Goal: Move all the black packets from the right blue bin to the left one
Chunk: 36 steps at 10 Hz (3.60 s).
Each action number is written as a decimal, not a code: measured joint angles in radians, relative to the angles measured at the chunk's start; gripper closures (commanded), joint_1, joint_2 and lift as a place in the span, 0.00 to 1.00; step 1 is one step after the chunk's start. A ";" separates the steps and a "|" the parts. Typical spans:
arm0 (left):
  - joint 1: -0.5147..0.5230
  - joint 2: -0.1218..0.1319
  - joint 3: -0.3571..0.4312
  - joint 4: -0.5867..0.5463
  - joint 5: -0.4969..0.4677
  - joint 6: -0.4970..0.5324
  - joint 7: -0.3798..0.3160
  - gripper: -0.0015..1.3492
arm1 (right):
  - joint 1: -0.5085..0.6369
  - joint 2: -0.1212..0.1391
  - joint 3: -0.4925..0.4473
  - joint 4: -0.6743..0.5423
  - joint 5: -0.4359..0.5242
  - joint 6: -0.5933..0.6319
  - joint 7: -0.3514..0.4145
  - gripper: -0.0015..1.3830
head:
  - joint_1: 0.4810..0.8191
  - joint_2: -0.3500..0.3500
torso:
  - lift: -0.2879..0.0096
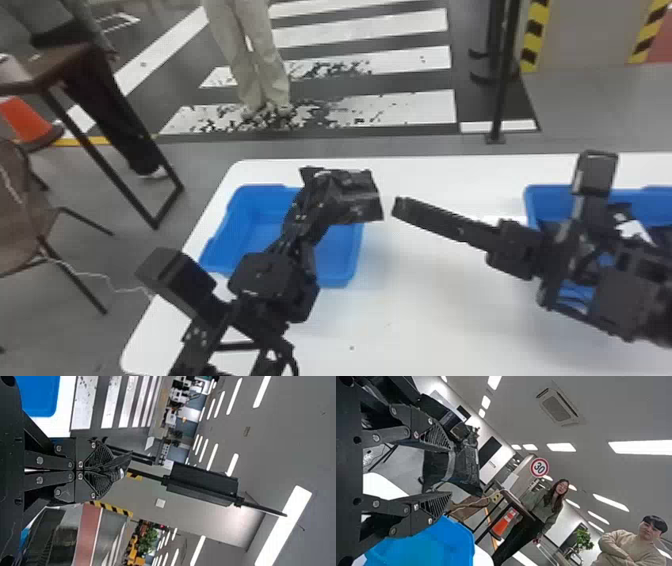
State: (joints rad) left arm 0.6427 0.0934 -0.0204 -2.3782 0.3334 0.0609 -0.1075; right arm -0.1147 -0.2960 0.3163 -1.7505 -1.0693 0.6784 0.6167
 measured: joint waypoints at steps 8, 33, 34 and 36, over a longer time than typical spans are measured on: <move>-0.290 -0.028 0.147 0.541 -0.305 -0.189 0.096 0.11 | 0.170 0.002 -0.132 -0.054 0.117 -0.028 -0.015 0.10 | 0.63 0.99 | 0.50; 0.070 -0.046 0.127 -0.004 -0.076 -0.063 -0.046 0.15 | 0.090 0.086 -0.291 0.036 0.657 0.164 -0.501 0.63 | 0.63 0.56 | 0.50; 0.071 -0.046 0.128 -0.004 -0.076 -0.067 -0.046 0.15 | 0.090 0.086 -0.290 0.035 0.647 0.175 -0.502 0.65 | 0.63 0.57 | 0.50; 0.071 -0.046 0.128 -0.004 -0.076 -0.073 -0.046 0.15 | 0.093 0.086 -0.290 0.036 0.623 0.197 -0.505 0.80 | 0.63 0.58 | 0.50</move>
State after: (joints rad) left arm 0.7141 0.0476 0.1076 -2.3819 0.2572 -0.0121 -0.1534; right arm -0.0216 -0.2102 0.0258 -1.7143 -0.4460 0.8756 0.1116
